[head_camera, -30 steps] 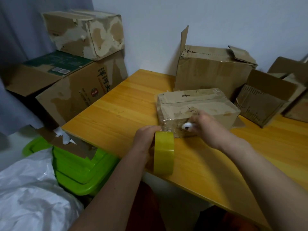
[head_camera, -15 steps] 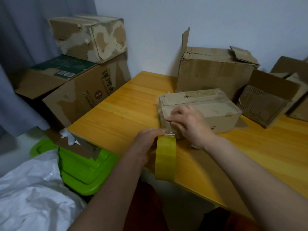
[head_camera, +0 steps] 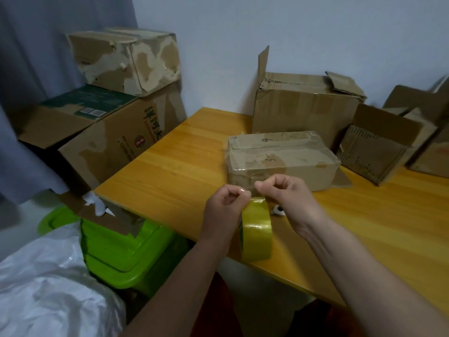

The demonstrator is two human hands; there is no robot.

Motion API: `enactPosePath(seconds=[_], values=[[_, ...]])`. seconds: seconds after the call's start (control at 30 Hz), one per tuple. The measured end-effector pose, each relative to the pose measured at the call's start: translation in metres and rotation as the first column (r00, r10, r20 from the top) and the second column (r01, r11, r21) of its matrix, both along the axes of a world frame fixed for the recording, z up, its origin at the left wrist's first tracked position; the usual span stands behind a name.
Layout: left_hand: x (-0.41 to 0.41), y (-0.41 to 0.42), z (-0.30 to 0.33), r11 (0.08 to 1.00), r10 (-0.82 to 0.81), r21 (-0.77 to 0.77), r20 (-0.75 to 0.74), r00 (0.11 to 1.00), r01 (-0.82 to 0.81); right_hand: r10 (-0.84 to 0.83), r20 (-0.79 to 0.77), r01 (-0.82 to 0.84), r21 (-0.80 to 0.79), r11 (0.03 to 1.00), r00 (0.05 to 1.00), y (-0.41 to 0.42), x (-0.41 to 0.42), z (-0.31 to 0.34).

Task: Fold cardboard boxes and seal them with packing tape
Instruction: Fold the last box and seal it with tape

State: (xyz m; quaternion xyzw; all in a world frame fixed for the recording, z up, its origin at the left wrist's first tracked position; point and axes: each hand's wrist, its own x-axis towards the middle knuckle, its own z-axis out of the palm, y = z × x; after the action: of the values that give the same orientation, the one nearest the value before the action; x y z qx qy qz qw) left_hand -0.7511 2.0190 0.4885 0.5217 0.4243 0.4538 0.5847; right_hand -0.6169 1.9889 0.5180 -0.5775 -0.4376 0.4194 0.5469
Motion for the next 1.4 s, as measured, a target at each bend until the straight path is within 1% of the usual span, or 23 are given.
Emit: enactPosePath(seconds=[0.07, 0.17, 0.23, 0.3, 0.33, 0.4, 0.47, 0.57, 0.7, 0.8, 0.9, 0.97, 1.03, 1.07, 1.1, 1.17, 1.2, 1.23, 1.27, 1.33, 1.37, 1.4], values=[[0.006, -0.005, 0.001, 0.999, -0.019, 0.034, -0.041, 0.999, 0.02, -0.03, -0.068, 0.029, -0.013, 0.999, 0.997, -0.003, 0.003, 0.0], [0.012, -0.012, 0.005, 0.999, -0.026, 0.04, -0.064, 0.998, 0.028, -0.037, -0.112, 0.035, -0.024, 0.999, 0.993, -0.008, 0.007, -0.001], [0.015, -0.013, 0.009, 1.0, -0.012, 0.017, -0.039, 0.999, 0.012, -0.061, -0.163, 0.056, -0.033, 0.998, 0.985, -0.009, 0.008, -0.003], [0.014, -0.011, 0.013, 1.0, 0.022, -0.019, 0.021, 1.0, -0.022, -0.088, -0.227, 0.082, -0.035, 0.996, 0.97, -0.01, 0.01, -0.005], [0.012, -0.009, 0.014, 0.999, 0.032, -0.012, 0.035, 0.999, -0.032, -0.101, -0.219, 0.096, -0.033, 0.995, 0.97, -0.01, 0.011, -0.007], [0.01, -0.009, 0.012, 0.998, 0.015, 0.057, 0.001, 1.0, -0.015, -0.11, -0.174, 0.108, -0.019, 0.994, 0.979, -0.01, 0.013, -0.009], [0.011, -0.012, 0.009, 0.986, 0.002, 0.164, -0.082, 0.997, 0.012, -0.109, -0.164, 0.109, -0.01, 0.994, 0.98, -0.01, 0.012, -0.01], [0.015, -0.017, 0.007, 0.942, 0.045, 0.334, -0.178, 0.983, 0.017, -0.103, -0.161, 0.106, 0.012, 0.994, 0.982, -0.01, 0.011, -0.01], [0.016, -0.014, 0.009, 0.924, 0.106, 0.383, -0.209, 0.972, -0.018, -0.087, -0.027, 0.089, 0.065, 0.994, 0.996, -0.014, 0.015, -0.01], [0.018, -0.011, 0.011, 0.904, 0.142, 0.427, -0.27, 0.952, -0.014, -0.05, 0.079, 0.041, 0.107, 0.993, 0.996, -0.018, 0.02, -0.008], [0.024, -0.011, 0.009, 0.859, 0.235, 0.512, -0.351, 0.907, -0.025, -0.07, 0.207, 0.043, 0.133, 0.99, 0.976, -0.023, 0.025, -0.007], [0.027, -0.01, 0.008, 0.872, 0.232, 0.489, -0.338, 0.912, -0.041, -0.104, 0.28, 0.068, 0.134, 0.989, 0.954, -0.028, 0.026, -0.004], [0.03, -0.011, 0.008, 0.893, 0.203, 0.447, -0.318, 0.926, -0.042, -0.114, 0.319, 0.095, 0.073, 0.993, 0.941, -0.035, 0.029, 0.0], [0.032, -0.012, 0.009, 0.895, 0.205, 0.444, -0.311, 0.928, -0.049, -0.097, 0.305, 0.098, 0.012, 0.995, 0.947, -0.038, 0.032, 0.001], [0.035, -0.014, 0.009, 0.894, 0.214, 0.445, -0.303, 0.929, -0.06, -0.064, 0.268, 0.086, -0.07, 0.994, 0.961, -0.043, 0.035, 0.003], [0.042, -0.017, 0.008, 0.895, 0.22, 0.44, -0.283, 0.933, -0.077, 0.062, 0.146, -0.027, -0.235, 0.972, 0.987, -0.052, 0.037, 0.006], [0.047, -0.018, 0.007, 0.9, 0.211, 0.429, -0.279, 0.937, -0.075, 0.104, 0.095, -0.074, -0.278, 0.958, 0.99, -0.055, 0.039, 0.005], [0.052, -0.019, 0.007, 0.906, 0.193, 0.418, -0.285, 0.939, -0.059, 0.115, 0.086, -0.087, -0.28, 0.956, 0.99, -0.059, 0.042, 0.004], [0.057, -0.02, 0.008, 0.913, 0.165, 0.406, -0.29, 0.943, -0.035, 0.106, 0.114, -0.073, -0.262, 0.962, 0.988, -0.062, 0.047, 0.007], [0.063, -0.017, 0.012, 0.904, 0.13, 0.428, -0.324, 0.937, 0.023, 0.111, 0.241, -0.045, -0.264, 0.964, 0.964, -0.07, 0.061, 0.017], [0.065, -0.011, 0.015, 0.878, 0.17, 0.477, -0.377, 0.91, 0.034, 0.146, 0.339, -0.043, -0.293, 0.955, 0.929, -0.074, 0.067, 0.023], [0.065, -0.001, 0.018, 0.845, 0.229, 0.533, -0.438, 0.869, 0.046, 0.19, 0.458, -0.03, -0.335, 0.942, 0.868, -0.077, 0.074, 0.027]])
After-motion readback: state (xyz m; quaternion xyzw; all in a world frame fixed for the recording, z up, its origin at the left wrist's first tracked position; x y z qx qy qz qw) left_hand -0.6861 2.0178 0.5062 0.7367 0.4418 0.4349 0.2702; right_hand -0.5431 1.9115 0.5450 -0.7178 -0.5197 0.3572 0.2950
